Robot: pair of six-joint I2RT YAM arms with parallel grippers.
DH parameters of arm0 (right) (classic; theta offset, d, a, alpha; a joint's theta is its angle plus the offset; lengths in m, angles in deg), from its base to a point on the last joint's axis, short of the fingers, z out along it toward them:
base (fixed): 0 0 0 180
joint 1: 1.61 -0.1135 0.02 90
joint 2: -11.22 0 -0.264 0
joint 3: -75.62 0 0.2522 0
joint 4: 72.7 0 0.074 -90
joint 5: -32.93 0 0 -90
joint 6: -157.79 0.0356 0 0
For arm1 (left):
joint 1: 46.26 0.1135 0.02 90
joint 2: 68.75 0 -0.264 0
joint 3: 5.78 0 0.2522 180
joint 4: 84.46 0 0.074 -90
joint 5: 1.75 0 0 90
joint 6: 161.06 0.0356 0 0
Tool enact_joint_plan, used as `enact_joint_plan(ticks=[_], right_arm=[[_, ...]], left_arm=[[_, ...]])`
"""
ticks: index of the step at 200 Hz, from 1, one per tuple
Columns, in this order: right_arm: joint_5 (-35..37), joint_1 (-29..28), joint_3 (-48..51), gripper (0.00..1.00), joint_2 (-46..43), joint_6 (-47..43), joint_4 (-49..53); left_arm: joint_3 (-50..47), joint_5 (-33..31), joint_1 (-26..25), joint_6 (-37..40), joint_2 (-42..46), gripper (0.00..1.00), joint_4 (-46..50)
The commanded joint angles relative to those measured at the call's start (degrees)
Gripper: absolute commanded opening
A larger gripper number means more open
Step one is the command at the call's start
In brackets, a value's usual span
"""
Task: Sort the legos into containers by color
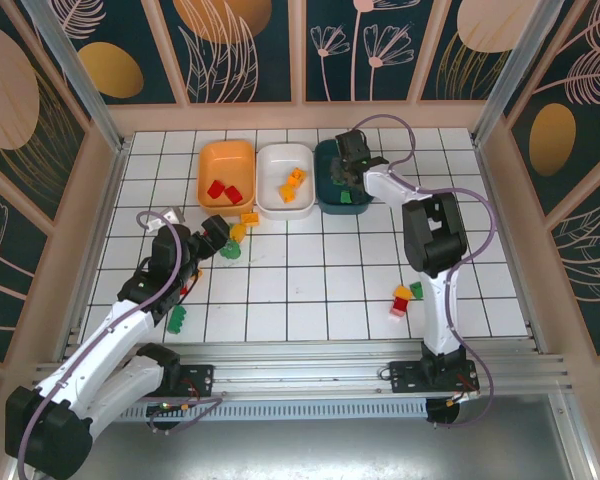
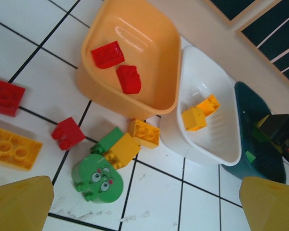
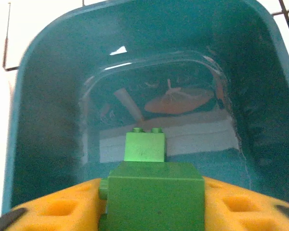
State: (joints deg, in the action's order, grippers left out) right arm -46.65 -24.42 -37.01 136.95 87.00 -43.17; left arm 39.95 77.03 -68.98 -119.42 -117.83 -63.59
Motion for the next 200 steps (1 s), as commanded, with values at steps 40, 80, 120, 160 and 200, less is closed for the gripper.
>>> enact_joint_plan(ticks=[40, 80, 120, 160, 200], right_arm=[[1.3, -0.7, 1.1, 0.66, -8.6, -1.4, 2.4], [2.0, -4.7, 19.0, 0.66, -24.1, 1.5, -6.8], [0.9, -7.8, 33.5, 0.66, -33.6, 4.6, -13.4], [-1.2, -7.5, 39.7, 0.66, -36.6, 4.9, -16.4], [-3.0, -6.0, 41.9, 0.66, -37.7, 4.6, -17.3]], left_arm=[[0.8, -3.5, -0.1, -2.9, -0.4, 0.98, 3.2], [0.1, -14.2, 0.0, -15.0, 0.4, 0.99, 16.7], [0.2, -12.7, 2.9, -18.7, 5.5, 0.98, 23.8], [-1.7, 3.1, 6.4, -14.1, -1.2, 0.66, 13.1], [-2.5, 10.7, 6.5, -16.0, -13.3, 0.54, 7.0]])
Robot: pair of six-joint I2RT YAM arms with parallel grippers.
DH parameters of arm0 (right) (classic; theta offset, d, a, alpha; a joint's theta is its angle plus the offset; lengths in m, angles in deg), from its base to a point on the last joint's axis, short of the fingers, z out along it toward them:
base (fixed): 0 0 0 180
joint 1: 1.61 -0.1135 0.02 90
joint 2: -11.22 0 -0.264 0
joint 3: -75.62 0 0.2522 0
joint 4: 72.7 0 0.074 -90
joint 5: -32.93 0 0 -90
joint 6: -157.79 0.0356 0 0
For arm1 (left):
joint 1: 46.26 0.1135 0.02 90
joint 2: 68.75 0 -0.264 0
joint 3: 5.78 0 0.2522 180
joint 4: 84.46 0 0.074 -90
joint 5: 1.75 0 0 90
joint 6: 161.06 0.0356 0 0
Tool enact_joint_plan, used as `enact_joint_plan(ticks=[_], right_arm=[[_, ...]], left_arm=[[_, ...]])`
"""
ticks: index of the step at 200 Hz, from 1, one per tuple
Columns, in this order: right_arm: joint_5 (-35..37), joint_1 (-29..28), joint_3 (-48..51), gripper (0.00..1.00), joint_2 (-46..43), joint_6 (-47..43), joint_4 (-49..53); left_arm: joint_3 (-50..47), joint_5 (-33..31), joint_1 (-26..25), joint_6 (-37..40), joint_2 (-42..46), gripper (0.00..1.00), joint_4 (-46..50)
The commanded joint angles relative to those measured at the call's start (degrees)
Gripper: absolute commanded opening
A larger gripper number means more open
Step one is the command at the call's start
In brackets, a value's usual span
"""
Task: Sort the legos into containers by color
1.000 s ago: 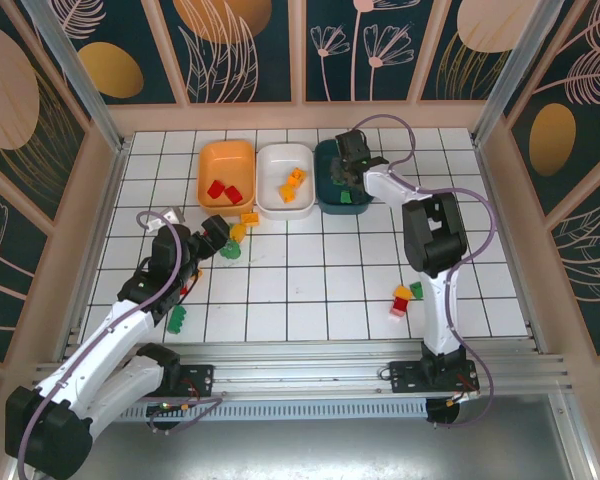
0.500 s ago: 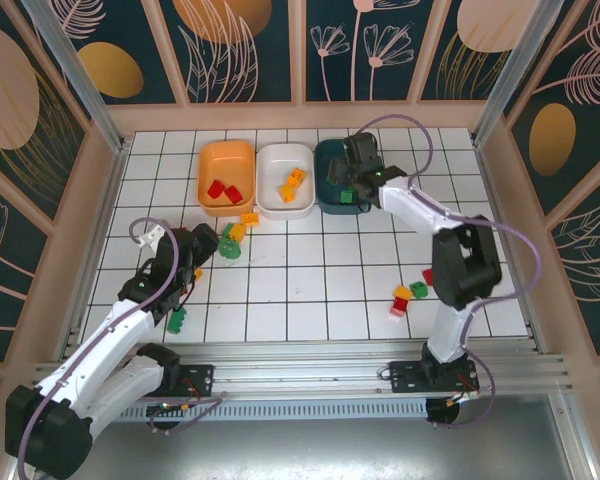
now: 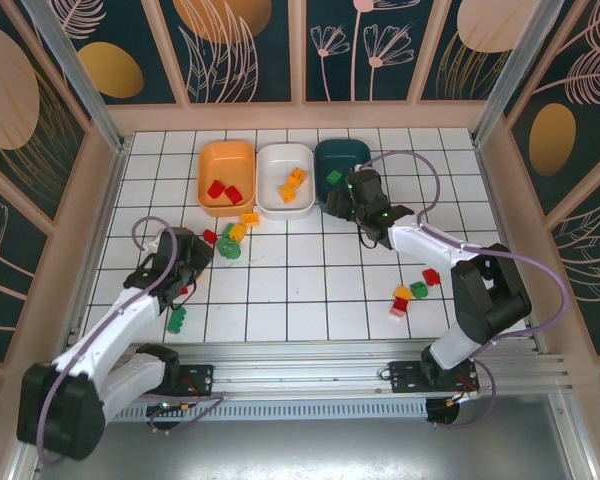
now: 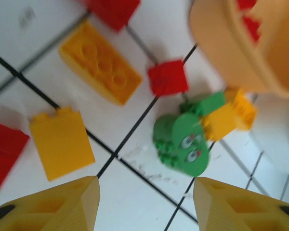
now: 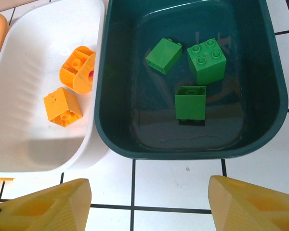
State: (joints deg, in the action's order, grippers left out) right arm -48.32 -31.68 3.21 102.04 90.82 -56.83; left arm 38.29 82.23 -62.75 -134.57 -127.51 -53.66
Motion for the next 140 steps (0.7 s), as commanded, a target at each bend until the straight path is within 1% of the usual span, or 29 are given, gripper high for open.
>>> enact_joint_plan(ticks=[1, 30, 51, 82, 120, 140], right_arm=[[-1.4, 1.3, 1.7, 0.66, -2.9, 0.8, -3.8], [-2.2, 2.2, 3.5, 0.66, -4.2, 1.5, -4.9], [-2.6, 2.2, 3.5, 0.66, -4.3, 1.7, -5.1], [-2.5, 2.3, 3.3, 0.66, -4.6, 1.7, -4.5], [-2.0, 2.3, 3.9, 0.66, -5.3, 1.8, -4.1], [-2.0, 2.2, 4.3, 0.66, -5.6, 1.9, -4.0]], left_arm=[[-0.8, 5.2, 0.2, -0.9, -3.7, 0.54, -2.7], [-0.1, 0.0, 0.2, -1.0, -3.7, 0.61, 0.7], [0.2, -2.8, 0.2, 0.3, -5.9, 0.62, 1.4], [-0.1, -2.1, 0.2, 1.2, -10.3, 0.61, -0.9], [0.1, -5.7, 0.5, 2.1, -10.6, 0.62, -0.3], [0.1, -5.1, 0.6, 2.3, -10.1, 0.62, 0.0]])
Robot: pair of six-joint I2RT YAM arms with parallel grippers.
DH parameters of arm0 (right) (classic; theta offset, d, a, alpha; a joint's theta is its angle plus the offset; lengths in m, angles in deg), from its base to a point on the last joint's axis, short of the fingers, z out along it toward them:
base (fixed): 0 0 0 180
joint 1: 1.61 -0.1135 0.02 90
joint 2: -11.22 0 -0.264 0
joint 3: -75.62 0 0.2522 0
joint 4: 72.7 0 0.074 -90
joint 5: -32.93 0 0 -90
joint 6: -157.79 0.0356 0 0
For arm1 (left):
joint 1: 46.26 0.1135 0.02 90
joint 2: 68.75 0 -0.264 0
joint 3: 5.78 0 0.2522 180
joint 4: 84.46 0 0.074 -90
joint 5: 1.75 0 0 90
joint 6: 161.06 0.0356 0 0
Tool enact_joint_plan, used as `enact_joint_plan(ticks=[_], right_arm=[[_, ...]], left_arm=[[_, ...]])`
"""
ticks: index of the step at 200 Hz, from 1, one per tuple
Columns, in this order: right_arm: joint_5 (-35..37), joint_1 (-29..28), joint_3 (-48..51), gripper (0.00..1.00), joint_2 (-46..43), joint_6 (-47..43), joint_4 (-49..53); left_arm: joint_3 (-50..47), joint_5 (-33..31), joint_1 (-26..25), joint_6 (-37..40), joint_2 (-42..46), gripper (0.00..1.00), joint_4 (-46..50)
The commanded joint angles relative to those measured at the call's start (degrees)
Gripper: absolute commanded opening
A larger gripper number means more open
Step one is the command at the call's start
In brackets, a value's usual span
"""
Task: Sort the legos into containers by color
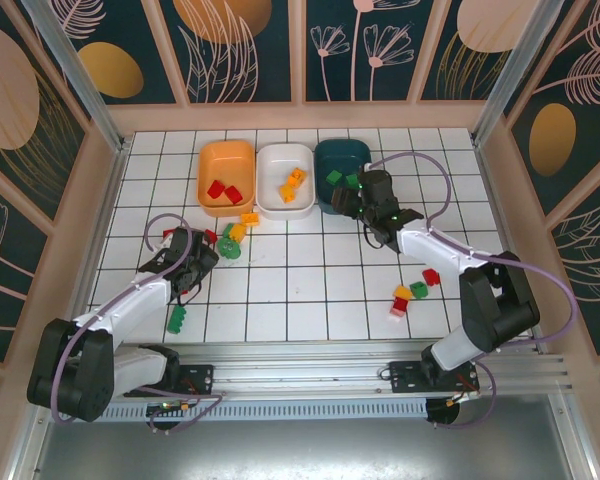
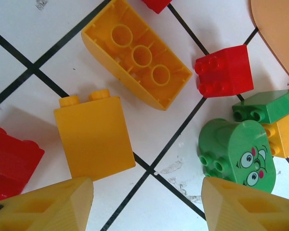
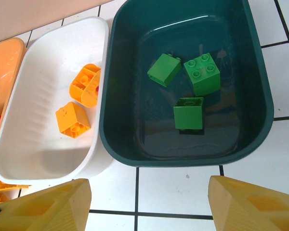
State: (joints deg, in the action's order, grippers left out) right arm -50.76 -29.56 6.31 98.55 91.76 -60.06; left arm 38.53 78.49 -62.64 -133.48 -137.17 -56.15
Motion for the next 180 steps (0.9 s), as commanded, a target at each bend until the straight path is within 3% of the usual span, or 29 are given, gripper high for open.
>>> enact_joint_plan(ticks=[1, 41, 82, 121, 180], right_arm=[[0.4, 0.1, 1.2, 0.66, -2.2, 1.0, -0.8], [0.1, 0.1, 1.7, 0.66, -2.3, 1.2, -1.1], [0.1, 0.2, 2.0, 0.66, -2.8, 1.1, -1.0], [0.0, 0.1, 2.5, 0.66, -2.7, 1.1, -1.3], [0.0, 0.2, 2.6, 0.67, -2.9, 0.7, -1.2]], left_arm=[[-0.1, -1.2, 0.5, 1.3, -0.3, 0.62, 2.4], [1.4, 4.5, 0.6, 6.6, 1.0, 0.64, -1.1], [5.6, 4.0, 0.5, 9.8, 3.9, 0.66, 3.0], [5.7, 3.4, 0.5, 8.4, 3.1, 0.65, 6.4], [1.1, 5.1, 0.6, 6.0, -0.9, 0.64, 3.0]])
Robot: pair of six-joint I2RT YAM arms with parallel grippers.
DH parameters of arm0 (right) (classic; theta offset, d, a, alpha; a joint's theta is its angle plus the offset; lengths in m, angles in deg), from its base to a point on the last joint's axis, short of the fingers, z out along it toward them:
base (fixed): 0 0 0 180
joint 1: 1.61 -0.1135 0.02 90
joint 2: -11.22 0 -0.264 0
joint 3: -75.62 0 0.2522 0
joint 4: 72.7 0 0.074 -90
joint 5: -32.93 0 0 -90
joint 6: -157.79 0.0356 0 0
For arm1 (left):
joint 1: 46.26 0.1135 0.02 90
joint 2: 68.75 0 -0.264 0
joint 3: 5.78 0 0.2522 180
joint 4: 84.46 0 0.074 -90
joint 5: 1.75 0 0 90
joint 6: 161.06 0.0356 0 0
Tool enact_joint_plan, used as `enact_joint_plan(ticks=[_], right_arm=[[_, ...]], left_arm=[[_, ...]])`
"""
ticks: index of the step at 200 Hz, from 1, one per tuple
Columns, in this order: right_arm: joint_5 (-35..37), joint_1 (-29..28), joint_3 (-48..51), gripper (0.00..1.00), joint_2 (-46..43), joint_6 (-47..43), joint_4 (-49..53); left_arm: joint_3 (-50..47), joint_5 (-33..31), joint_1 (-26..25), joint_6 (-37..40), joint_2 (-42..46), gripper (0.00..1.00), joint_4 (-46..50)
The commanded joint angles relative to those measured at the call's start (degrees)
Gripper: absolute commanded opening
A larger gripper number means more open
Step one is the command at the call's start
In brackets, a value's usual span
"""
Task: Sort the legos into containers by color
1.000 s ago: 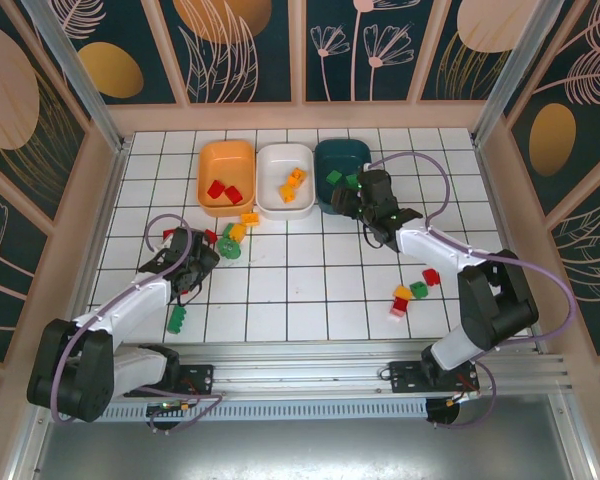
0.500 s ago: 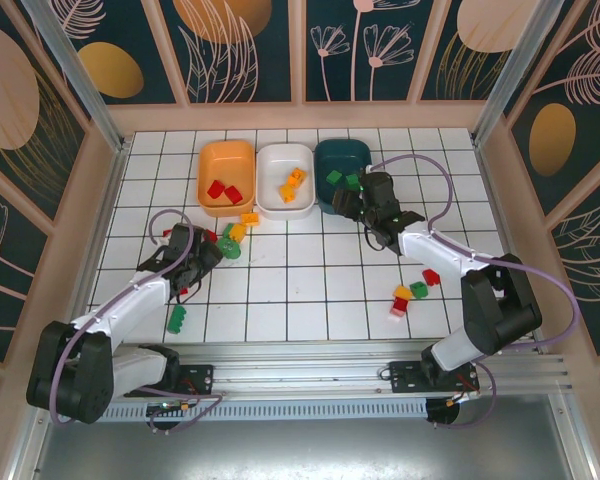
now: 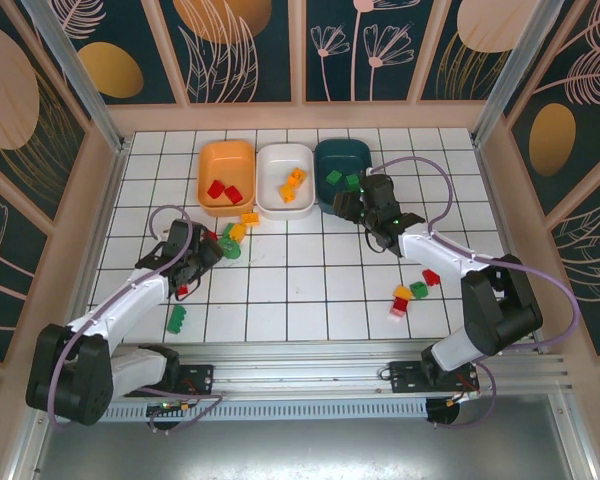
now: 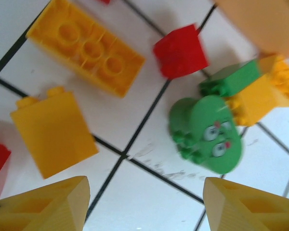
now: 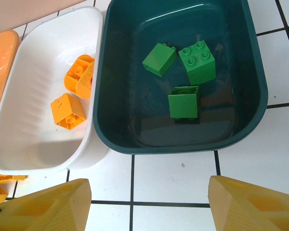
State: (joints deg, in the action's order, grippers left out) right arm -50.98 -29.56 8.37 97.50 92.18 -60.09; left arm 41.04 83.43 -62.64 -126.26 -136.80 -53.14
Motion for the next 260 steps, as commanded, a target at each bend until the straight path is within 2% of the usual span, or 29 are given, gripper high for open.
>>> enact_joint_plan(ticks=[1, 62, 107, 144, 182, 216, 260], right_arm=[[0.2, 0.2, 0.6, 0.67, -1.9, 0.3, -1.2], [0.4, 0.2, 1.0, 0.67, -1.7, 0.3, -1.3], [0.5, 0.3, 1.5, 0.68, -2.1, 0.4, -1.3], [0.3, 0.3, 2.4, 0.68, -2.6, 0.6, -1.4], [0.9, 0.5, 3.8, 0.68, -4.0, 0.4, -1.6], [0.3, 0.7, 3.9, 0.68, -4.2, 0.5, -1.8], [0.2, 0.8, 4.5, 0.68, -5.1, 0.4, -1.9]], left_arm=[[-1.4, 0.2, 0.6, -1.2, -1.4, 0.64, -0.1], [-1.3, -3.1, 0.6, -0.5, -5.2, 0.66, -0.6], [-0.9, -6.3, 2.6, 2.0, -6.7, 0.67, 0.0], [0.8, -5.9, 3.4, 3.7, -10.6, 0.66, -1.9], [1.4, -8.6, 3.5, 4.6, -8.3, 0.68, -0.8], [2.5, -10.3, 3.9, 6.4, -10.1, 0.68, -1.0], [3.0, -11.5, 4.6, 8.4, -13.0, 0.62, -3.8]])
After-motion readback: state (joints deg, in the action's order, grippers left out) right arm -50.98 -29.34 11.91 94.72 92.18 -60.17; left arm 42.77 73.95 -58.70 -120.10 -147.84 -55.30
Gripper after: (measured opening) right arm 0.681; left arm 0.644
